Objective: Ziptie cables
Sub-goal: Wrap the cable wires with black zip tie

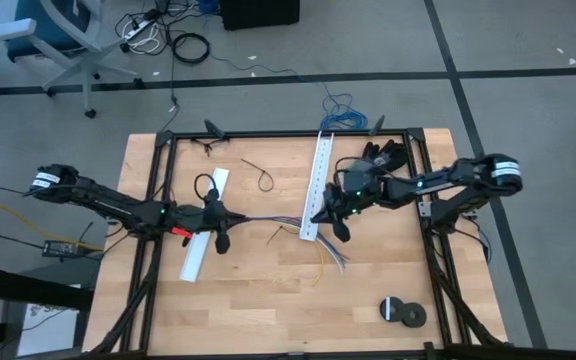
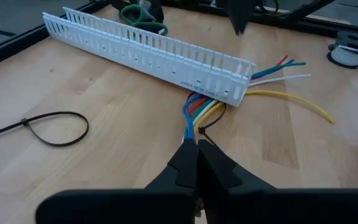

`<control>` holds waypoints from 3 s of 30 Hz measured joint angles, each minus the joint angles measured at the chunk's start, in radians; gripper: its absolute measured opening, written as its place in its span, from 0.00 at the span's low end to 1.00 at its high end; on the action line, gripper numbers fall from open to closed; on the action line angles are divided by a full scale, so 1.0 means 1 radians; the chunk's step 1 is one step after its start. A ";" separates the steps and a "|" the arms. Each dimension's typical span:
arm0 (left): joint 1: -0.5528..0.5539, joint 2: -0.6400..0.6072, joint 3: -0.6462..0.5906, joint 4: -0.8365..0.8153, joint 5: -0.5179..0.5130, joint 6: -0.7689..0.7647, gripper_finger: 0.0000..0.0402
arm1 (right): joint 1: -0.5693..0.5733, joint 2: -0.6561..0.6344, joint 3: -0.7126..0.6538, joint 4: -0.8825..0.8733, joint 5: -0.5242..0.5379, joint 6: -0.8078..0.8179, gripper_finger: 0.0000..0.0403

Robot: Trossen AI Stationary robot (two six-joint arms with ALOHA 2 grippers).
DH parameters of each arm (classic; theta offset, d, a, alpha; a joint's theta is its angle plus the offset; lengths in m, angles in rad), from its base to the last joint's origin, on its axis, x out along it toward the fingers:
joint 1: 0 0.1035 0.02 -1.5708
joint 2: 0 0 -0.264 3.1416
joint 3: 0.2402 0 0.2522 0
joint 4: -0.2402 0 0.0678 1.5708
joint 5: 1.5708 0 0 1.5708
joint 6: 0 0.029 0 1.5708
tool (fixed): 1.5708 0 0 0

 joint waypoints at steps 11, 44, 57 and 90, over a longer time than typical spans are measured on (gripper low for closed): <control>0.000 0.002 0.000 -0.054 0.004 -0.074 0.02 | 0.037 -0.102 0.062 -0.443 0.464 0.056 0.00; 0.000 0.199 -0.004 0.075 -0.007 -0.084 0.02 | 0.252 0.272 0.570 -1.274 0.625 0.175 0.00; 0.000 0.199 -0.004 0.075 -0.007 -0.104 0.02 | 0.238 0.068 0.515 -1.240 0.745 0.197 0.00; 0.000 0.198 -0.004 0.117 -0.027 -0.081 0.00 | 0.285 0.241 0.361 -0.340 0.574 -0.109 0.00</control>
